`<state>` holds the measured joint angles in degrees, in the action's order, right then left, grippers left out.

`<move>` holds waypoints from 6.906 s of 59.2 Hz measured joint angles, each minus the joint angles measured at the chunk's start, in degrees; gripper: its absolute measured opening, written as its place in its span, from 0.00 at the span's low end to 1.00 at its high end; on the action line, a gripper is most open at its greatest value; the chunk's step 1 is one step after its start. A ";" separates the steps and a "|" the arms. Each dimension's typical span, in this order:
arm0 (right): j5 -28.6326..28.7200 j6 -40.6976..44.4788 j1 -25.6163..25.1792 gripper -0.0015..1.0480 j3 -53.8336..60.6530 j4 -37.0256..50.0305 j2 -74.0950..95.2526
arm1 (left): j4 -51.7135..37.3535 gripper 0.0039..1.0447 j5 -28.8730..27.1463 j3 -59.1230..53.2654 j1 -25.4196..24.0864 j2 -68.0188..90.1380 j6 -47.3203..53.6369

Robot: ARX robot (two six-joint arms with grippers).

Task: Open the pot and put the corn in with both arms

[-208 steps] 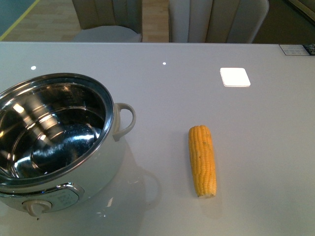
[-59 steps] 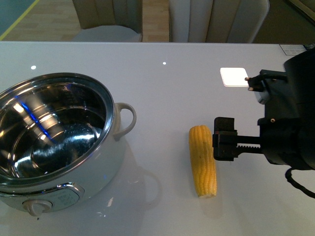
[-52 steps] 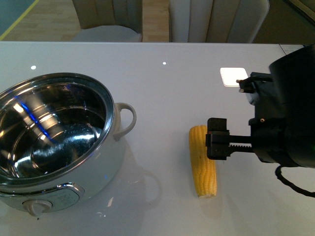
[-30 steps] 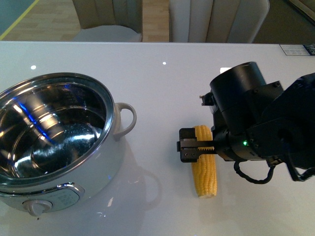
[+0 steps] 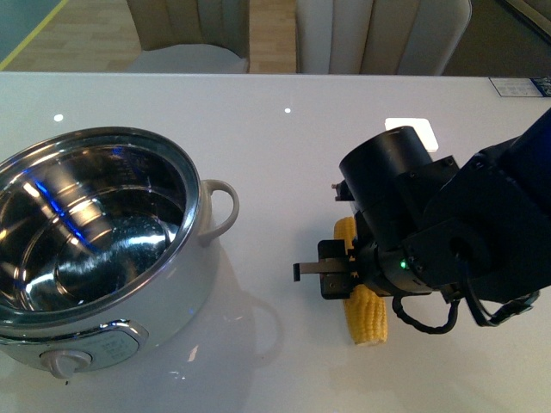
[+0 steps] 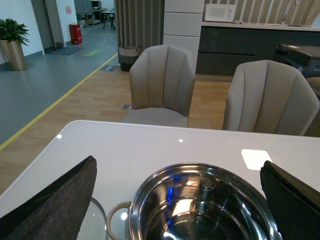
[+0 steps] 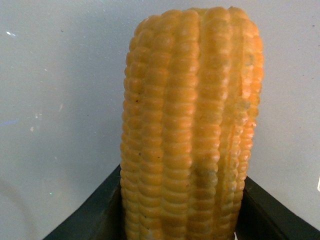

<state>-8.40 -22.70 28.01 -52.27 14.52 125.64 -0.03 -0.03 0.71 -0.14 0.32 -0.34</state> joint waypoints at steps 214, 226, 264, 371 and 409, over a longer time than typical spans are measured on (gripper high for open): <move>12.87 -17.05 -23.76 0.91 14.36 6.34 -41.16 | 0.00 0.94 0.00 0.00 0.00 0.00 0.00; 12.92 -5.66 -27.04 0.91 21.29 1.27 -55.84 | 0.00 0.94 0.02 0.00 0.00 0.00 0.00; 8.41 22.27 -27.93 0.02 45.13 31.65 -71.76 | 0.00 0.94 0.00 0.00 0.00 0.00 0.02; 8.37 22.36 -27.93 0.02 51.28 -14.34 -125.13 | 0.00 0.94 0.02 0.00 0.00 -0.02 0.04; 8.37 22.43 -27.93 0.87 51.28 -14.43 -125.28 | 0.00 0.94 0.00 0.00 0.00 -0.02 0.04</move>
<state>-0.03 -0.27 0.08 -0.99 0.10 0.36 -0.03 -0.03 0.71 -0.14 0.30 -0.30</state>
